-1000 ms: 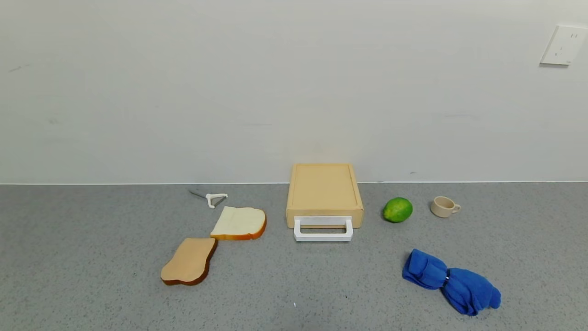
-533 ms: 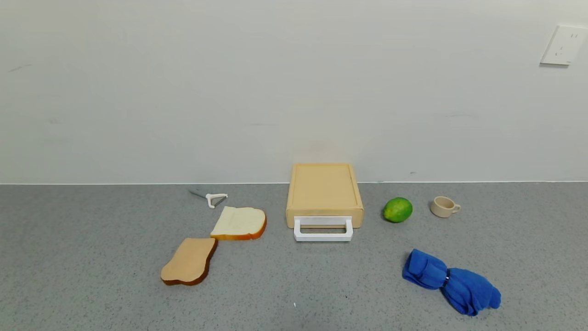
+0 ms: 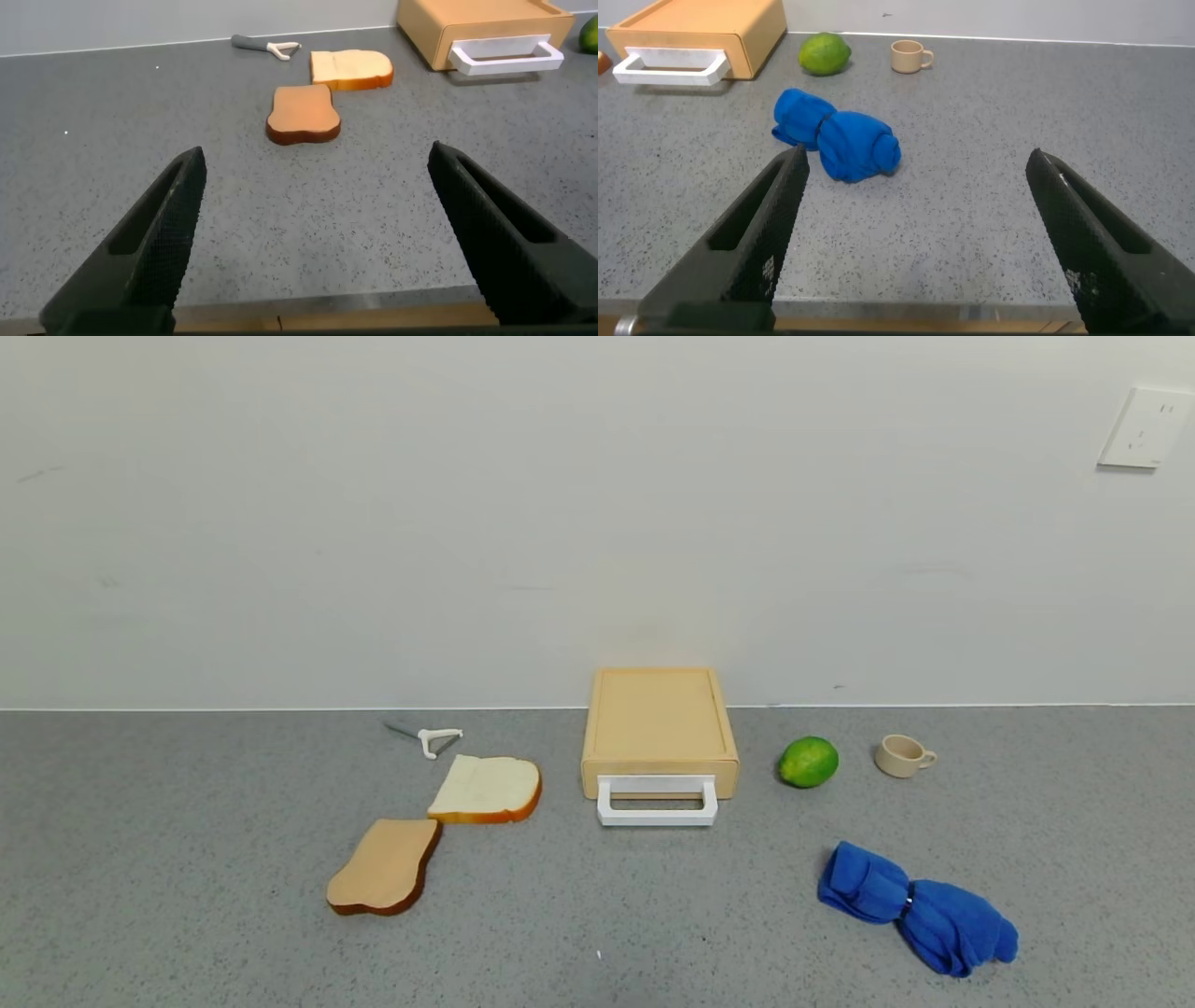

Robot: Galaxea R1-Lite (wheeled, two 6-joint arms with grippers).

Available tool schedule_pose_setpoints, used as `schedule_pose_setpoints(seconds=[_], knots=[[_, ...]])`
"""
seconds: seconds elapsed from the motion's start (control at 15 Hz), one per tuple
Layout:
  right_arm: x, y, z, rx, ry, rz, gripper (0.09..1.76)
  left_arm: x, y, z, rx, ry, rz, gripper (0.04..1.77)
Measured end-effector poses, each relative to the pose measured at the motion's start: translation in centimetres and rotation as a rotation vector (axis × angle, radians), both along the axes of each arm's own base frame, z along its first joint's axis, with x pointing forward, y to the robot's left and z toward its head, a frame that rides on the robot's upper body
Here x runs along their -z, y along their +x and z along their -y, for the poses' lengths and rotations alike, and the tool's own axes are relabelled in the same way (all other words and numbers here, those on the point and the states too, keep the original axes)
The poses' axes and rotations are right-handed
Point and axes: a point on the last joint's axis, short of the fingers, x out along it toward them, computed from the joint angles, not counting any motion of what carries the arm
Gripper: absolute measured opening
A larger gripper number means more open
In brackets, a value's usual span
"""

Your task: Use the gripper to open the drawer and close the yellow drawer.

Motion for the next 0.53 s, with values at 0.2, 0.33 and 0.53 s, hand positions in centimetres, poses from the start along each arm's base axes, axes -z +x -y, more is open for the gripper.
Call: schedule_pose_setpoints(seconds=[0.2, 0.33, 0.53], knots=[[0.00, 0.00, 0.00, 0.000, 0.000, 0.000, 1.71, 0.00, 0.00, 0.00, 0.002, -0.003, 0.000, 1.72], [0.00, 0.00, 0.00, 0.000, 0.000, -0.001, 1.71, 0.00, 0.00, 0.00, 0.002, -0.004, 0.000, 1.72], [0.01, 0.00, 0.00, 0.000, 0.000, -0.001, 1.71, 0.00, 0.00, 0.00, 0.002, -0.004, 0.000, 1.72]])
